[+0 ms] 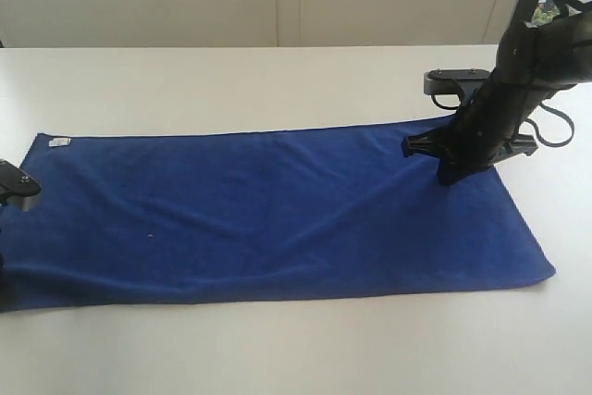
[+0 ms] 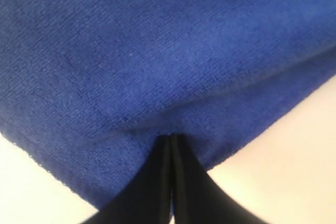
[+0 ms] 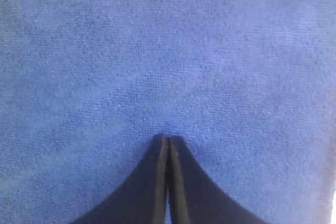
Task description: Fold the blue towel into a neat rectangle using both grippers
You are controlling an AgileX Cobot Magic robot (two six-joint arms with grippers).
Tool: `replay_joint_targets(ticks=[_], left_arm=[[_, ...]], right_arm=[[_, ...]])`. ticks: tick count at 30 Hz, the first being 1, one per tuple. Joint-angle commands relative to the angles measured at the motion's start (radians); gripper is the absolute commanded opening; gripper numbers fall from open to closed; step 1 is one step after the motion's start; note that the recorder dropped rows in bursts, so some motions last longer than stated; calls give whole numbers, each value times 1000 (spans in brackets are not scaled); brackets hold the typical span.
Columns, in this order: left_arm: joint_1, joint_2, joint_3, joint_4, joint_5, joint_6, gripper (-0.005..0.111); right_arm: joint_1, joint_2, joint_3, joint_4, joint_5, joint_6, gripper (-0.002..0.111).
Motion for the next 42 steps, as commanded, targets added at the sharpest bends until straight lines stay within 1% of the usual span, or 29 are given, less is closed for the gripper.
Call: replay_joint_targets(ticks=[1, 6, 10, 12, 21, 24, 26, 29, 32, 33, 35, 36, 37, 38, 40, 42], left_arm=[[-5, 37, 27, 25, 114, 58, 0], [-5, 37, 27, 25, 140, 58, 0], [-5, 37, 21, 25, 219, 60, 0], [-5, 37, 21, 25, 225, 60, 0], [-5, 30, 21, 25, 104, 53, 0], [-5, 18, 9, 16, 101, 51, 0], [-5, 2, -15, -11, 117, 51, 0], [-5, -45, -97, -73, 219, 51, 0], [-5, -80, -157, -162, 227, 47, 0], [-5, -81, -171, -193, 192, 24, 0], [-5, -78, -183, -208, -2, -119, 0], [-5, -63, -185, -206, -175, -273, 0], [-5, -48, -197, -206, -221, -338, 0], [-5, -16, -227, -206, -230, -379, 0], [-5, 45, -287, -204, -202, -385, 0], [-5, 142, -370, -204, -211, -385, 0]], right_arm=[[1, 13, 3, -25, -17, -12, 0], [1, 13, 3, -34, -16, -12, 0], [1, 13, 3, -34, -20, -12, 0], [1, 13, 3, -34, -22, -12, 0], [1, 13, 3, -34, -22, -12, 0], [1, 11, 3, -34, -25, -12, 0], [1, 2, 3, -34, -27, -12, 0], [1, -49, 3, -34, -31, -12, 0], [1, -98, -11, -34, -31, -6, 0], [1, -103, -20, -34, -34, -6, 0], [-1, -98, -54, -34, -47, -6, 0], [-1, -81, -70, -40, -77, -6, 0], [-1, -72, -76, -41, -100, -6, 0], [-1, -57, -87, -41, -126, -6, 0], [-1, -38, -97, -41, -156, -5, 0], [-1, -16, -109, -41, -191, -5, 0]])
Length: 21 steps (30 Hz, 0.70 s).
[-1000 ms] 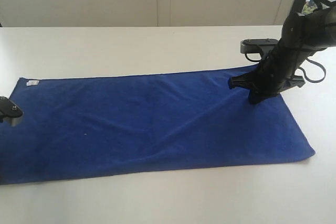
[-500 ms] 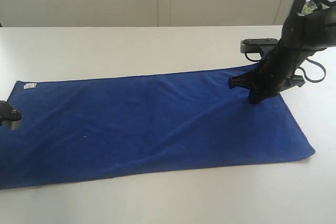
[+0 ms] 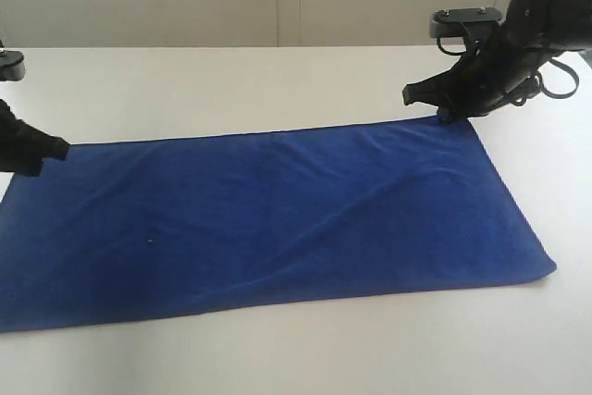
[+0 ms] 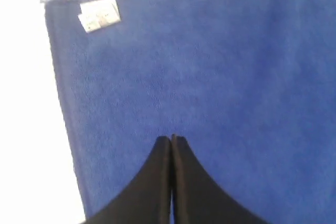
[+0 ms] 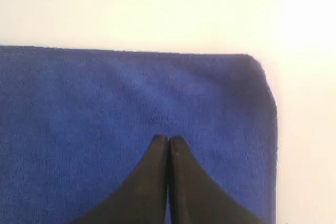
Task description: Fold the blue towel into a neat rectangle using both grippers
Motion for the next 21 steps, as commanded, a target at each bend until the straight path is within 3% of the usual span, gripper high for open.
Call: replay_joint_targets(ticks=[1, 8, 21], left_arm=[[-3, 151, -129, -12, -26, -44, 0], [7, 332, -257, -12, -89, -68, 0], [8, 378, -277, -23, -240, -75, 0]], right_arm=[[-1, 42, -28, -9, -67, -3, 0], [-3, 97, -32, -9, -157, -3, 0], [-46, 169, -32, -9, -176, 79, 0]])
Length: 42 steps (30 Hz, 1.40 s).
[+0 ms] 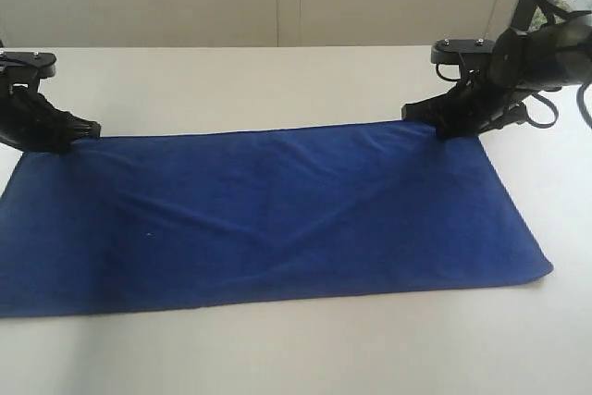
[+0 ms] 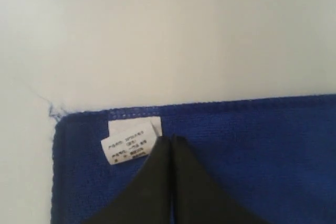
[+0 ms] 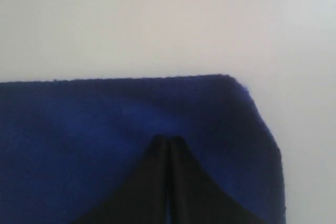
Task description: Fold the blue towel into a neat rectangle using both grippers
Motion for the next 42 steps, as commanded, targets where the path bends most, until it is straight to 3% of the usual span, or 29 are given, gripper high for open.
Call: replay_joint_targets(ticks=[1, 12, 19, 42], left_arm=[[4, 22, -9, -34, -38, -12, 0], [-38, 32, -9, -71, -117, -12, 0], [-55, -48, -9, -71, -103, -12, 0], [93, -176, -29, -57, 258, -8, 0]], right_arm=[[-25, 5, -2, -7, -10, 8, 0], [-59, 5, -2, -10, -2, 8, 0], [-70, 5, -2, -11, -2, 8, 0], [-135, 25, -2, -53, 31, 15, 0]])
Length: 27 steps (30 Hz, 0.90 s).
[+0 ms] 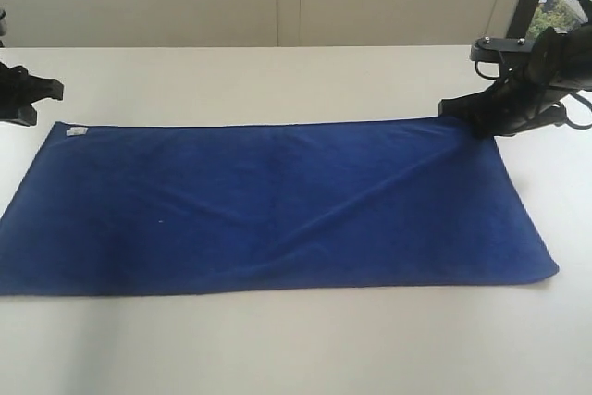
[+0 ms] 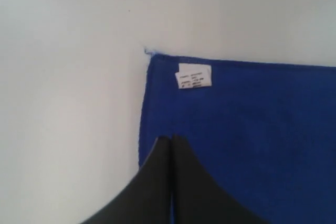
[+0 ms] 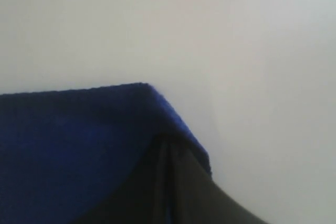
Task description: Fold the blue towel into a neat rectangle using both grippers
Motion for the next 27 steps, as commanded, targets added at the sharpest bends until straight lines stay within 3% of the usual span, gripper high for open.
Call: replay_joint_targets(ticks=[1, 21, 27], left_arm=[[14, -13, -6, -3, 50, -4, 0], [14, -17, -6, 24, 109, -2, 0], [14, -42, -9, 24, 194, -2, 0]], right_arm=[[-34, 15, 5, -24, 25, 7, 0], [-61, 3, 4, -59, -53, 4, 0], [-61, -101, 4, -55, 29, 4, 0]])
